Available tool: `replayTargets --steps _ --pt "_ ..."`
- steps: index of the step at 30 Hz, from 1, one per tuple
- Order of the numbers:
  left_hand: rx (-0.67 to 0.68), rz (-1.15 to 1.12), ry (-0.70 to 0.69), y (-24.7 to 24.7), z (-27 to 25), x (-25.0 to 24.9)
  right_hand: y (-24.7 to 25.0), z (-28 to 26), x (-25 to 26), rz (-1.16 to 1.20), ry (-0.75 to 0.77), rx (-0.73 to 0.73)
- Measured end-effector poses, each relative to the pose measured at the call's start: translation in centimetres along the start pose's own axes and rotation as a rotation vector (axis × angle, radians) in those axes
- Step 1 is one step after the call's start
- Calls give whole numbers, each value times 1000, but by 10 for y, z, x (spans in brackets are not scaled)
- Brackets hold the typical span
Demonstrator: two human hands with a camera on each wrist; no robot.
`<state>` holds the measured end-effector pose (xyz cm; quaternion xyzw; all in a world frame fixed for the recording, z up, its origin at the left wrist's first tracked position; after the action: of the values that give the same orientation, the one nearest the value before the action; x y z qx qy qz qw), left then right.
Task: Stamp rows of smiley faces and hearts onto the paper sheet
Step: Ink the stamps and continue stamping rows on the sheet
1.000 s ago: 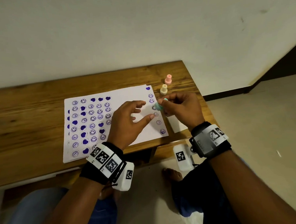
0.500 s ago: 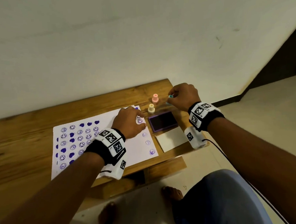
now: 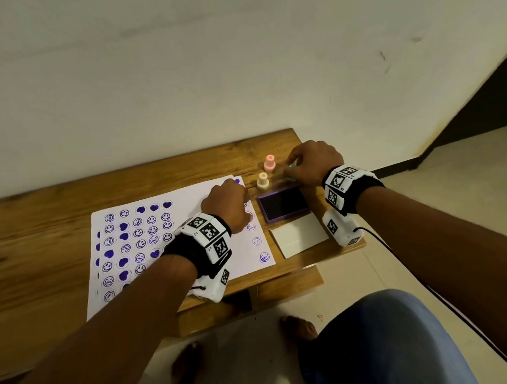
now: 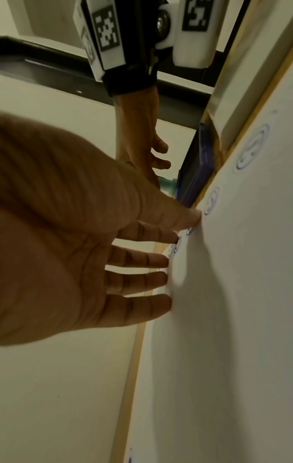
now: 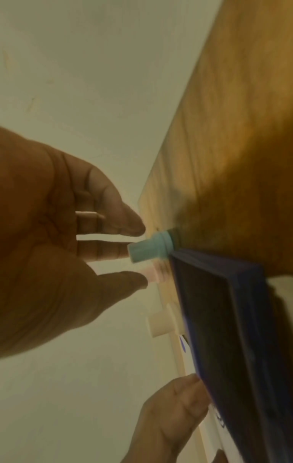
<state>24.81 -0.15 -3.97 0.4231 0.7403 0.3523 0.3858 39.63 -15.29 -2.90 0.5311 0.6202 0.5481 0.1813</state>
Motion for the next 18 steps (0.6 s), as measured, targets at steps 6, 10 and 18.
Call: replayTargets --steps 6,10,18 --pt "-31 -29 14 -3 -7 -1 7 8 27 -52 116 -39" --pt "-39 -25 18 -8 -11 0 1 16 50 -168 155 51" --pt "-25 -2 23 -13 -13 -4 -4 22 57 -148 107 70"
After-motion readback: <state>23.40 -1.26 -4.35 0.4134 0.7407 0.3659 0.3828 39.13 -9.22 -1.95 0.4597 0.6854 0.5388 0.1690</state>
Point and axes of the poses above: each hand's wrist, its own z-axis towards the middle knuckle, its own y-axis out of the back of the hand, x = y × z, the point moved 5 cm from there along z, towards the middle knuckle, and after that the axes turned 15 degrees about x, right-handed, at the moved point
